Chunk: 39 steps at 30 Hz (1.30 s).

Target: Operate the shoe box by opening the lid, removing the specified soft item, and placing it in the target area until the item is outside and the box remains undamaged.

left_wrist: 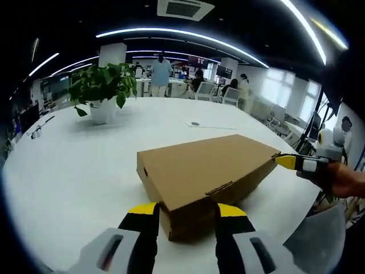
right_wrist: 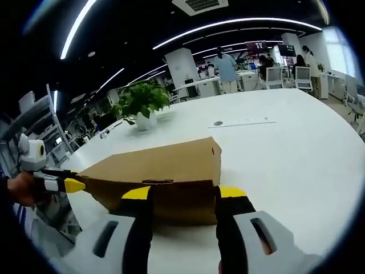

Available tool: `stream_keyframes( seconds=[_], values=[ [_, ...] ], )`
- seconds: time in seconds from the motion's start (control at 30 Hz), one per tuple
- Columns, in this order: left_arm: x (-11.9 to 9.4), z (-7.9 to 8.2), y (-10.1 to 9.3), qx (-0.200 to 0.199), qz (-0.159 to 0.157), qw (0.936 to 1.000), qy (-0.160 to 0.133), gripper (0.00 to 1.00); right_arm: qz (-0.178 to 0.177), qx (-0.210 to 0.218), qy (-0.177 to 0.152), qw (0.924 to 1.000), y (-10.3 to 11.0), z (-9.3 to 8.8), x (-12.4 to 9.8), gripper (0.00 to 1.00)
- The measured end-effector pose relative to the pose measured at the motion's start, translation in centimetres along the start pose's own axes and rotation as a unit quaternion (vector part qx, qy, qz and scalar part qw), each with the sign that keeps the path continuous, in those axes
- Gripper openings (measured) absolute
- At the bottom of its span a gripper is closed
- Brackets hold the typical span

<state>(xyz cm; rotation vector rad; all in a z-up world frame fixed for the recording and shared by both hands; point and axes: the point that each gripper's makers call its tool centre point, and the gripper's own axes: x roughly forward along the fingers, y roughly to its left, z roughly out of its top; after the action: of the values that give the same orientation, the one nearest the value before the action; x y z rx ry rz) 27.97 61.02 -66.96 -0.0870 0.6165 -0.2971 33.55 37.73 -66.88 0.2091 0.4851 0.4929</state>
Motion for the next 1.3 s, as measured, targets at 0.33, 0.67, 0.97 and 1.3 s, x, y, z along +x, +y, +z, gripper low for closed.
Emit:
stream_keyframes(
  seconds=[0.33,0.67,0.97,1.3],
  values=[
    [-0.5,0.8,0.0,0.0,-0.001,1.0,-0.007,0.38,-0.002,0.008,-0.011,0.9999,0.1,1.2,-0.3,0.37],
    [-0.7,1.4,0.1,-0.004,-0.009,0.9998,-0.014,0.37,-0.003,0.014,-0.019,0.9997,0.1,2.0,-0.5,0.35],
    [-0.9,2.0,0.0,0.004,-0.012,0.9997,-0.019,0.37,-0.003,0.022,-0.03,0.9993,0.1,2.9,-0.7,0.33],
    [-1.2,2.6,-0.5,0.033,-0.021,0.9987,-0.033,0.41,-0.005,0.033,-0.043,0.9985,0.0,4.2,-0.7,0.31]
  ],
)
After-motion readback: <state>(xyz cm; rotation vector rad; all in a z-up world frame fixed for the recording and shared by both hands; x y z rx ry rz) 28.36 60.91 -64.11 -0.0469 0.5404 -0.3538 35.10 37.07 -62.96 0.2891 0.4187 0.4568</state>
